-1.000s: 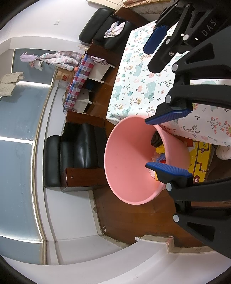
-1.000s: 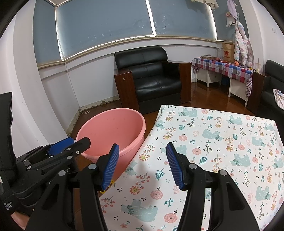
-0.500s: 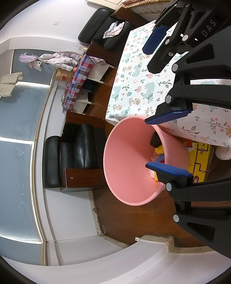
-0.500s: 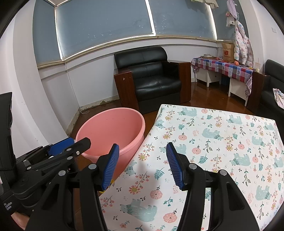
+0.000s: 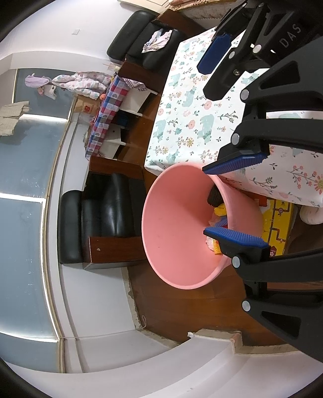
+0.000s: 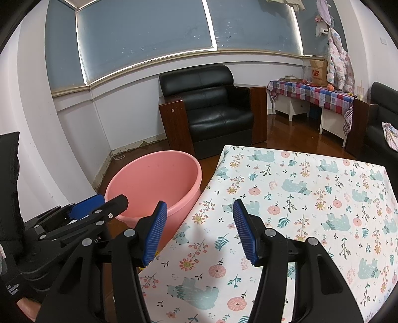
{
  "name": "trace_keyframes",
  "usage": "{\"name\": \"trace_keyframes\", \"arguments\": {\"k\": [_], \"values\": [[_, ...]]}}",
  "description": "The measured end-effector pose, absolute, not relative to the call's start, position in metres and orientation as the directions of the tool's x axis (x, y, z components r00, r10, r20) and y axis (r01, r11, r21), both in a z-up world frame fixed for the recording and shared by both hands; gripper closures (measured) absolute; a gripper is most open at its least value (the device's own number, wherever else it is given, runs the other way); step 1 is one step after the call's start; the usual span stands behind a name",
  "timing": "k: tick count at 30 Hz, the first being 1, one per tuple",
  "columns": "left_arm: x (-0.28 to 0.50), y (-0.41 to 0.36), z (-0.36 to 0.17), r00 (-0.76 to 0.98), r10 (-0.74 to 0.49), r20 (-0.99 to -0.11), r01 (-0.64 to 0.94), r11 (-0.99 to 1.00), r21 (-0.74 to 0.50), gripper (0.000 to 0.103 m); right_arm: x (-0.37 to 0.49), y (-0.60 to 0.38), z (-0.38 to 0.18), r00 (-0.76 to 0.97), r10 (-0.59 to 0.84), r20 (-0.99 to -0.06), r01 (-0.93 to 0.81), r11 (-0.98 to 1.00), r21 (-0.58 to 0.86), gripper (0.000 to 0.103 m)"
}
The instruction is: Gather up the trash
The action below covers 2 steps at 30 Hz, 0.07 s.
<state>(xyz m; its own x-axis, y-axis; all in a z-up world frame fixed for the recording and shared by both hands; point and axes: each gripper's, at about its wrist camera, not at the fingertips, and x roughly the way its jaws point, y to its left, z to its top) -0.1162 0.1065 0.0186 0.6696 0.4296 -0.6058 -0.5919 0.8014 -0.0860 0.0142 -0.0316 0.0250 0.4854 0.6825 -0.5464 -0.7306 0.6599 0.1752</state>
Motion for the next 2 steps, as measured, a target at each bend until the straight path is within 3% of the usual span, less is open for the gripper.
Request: {"name": "trace_keyframes", "arguments": {"k": [2], "values": [[-0.1145, 0.1073, 0.0192, 0.670, 0.429, -0.606, -0.590, 0.803, -0.084, 0.059, 0.0149, -0.0320, 0.0236, 0.486, 0.681, -0.547, -0.729, 0.662, 0.176, 0.047]]}}
